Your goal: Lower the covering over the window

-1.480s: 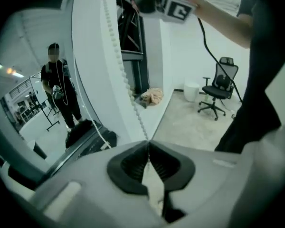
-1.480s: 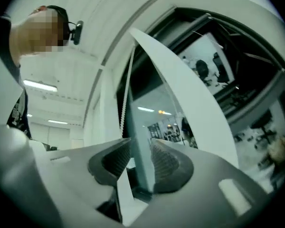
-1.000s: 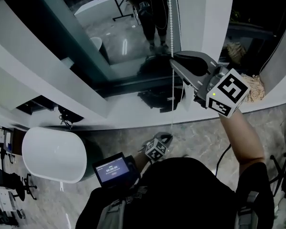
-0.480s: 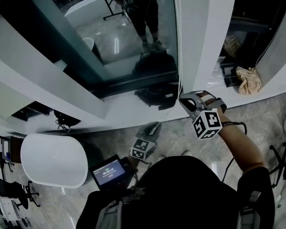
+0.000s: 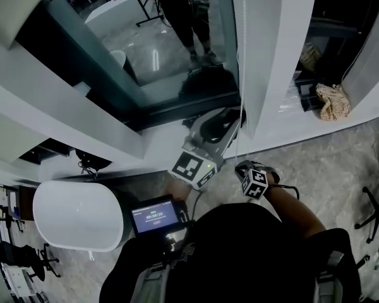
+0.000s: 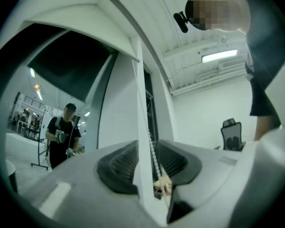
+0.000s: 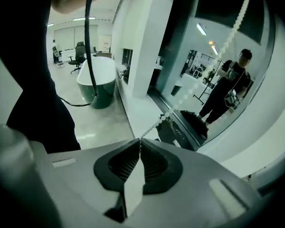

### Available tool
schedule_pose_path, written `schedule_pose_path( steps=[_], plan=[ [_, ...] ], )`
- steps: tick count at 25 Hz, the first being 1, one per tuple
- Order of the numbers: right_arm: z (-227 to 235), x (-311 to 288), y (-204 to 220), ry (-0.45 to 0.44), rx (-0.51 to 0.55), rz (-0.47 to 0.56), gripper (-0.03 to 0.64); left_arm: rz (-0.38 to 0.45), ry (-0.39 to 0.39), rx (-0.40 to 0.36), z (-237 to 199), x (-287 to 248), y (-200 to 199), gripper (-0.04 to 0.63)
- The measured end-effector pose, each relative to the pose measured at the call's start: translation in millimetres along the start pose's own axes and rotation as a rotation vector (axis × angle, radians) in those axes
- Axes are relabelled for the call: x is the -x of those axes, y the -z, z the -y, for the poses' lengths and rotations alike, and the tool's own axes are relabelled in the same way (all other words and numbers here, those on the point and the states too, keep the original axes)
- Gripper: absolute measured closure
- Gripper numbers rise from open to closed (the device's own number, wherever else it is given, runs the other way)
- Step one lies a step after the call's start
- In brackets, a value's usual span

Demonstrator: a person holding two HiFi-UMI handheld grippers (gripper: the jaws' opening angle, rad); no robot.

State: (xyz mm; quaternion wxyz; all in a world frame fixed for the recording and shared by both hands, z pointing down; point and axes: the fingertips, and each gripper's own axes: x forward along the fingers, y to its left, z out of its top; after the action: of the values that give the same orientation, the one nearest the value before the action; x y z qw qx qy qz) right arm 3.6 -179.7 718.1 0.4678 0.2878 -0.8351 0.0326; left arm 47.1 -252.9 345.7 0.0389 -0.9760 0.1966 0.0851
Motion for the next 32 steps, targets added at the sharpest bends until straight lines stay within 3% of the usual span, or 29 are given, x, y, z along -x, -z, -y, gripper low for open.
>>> schedule_pose_path(
  steps=[8,10,11,14,18,22,25,28,30,32],
  plan=[
    [-2,-2,1,0.03,-0.028,0.013,0.606,0.115,0.062,0.076,-9,-43,-52,0.472],
    [-2,0,5,0.034,-0.037,0.013,0.606,0.13,0.067,0.084,-7,-48,-55,0.504],
    [-2,1,6,0.037,-0.04,0.013,0.606,0.135,0.068,0.086,-6,-49,-55,0.556],
    [-1,2,9,0.044,-0.047,0.01,0.606,0.142,0.083,0.1,-4,-52,-54,0.573],
    [-1,2,14,0.037,-0.047,-0.009,0.604,0.086,0.098,0.129,-8,-55,-46,0.583],
    [-21,-3,41,-0.018,-0.073,-0.078,0.604,-0.005,0.088,0.108,-12,-55,-6,0.584],
    [-35,-6,65,-0.071,-0.146,-0.135,0.6,-0.094,0.05,0.004,-16,-53,31,0.584],
    [-40,-3,84,-0.065,-0.295,-0.095,0.588,-0.232,0.056,-0.034,-8,-42,88,0.584],
    [-26,10,86,-0.025,-0.523,0.014,0.561,-0.335,0.073,-0.007,0,-30,131,0.584],
    [6,34,78,0.021,-0.814,0.217,0.548,-0.44,0.09,0.025,9,-14,176,0.584]
  ],
)
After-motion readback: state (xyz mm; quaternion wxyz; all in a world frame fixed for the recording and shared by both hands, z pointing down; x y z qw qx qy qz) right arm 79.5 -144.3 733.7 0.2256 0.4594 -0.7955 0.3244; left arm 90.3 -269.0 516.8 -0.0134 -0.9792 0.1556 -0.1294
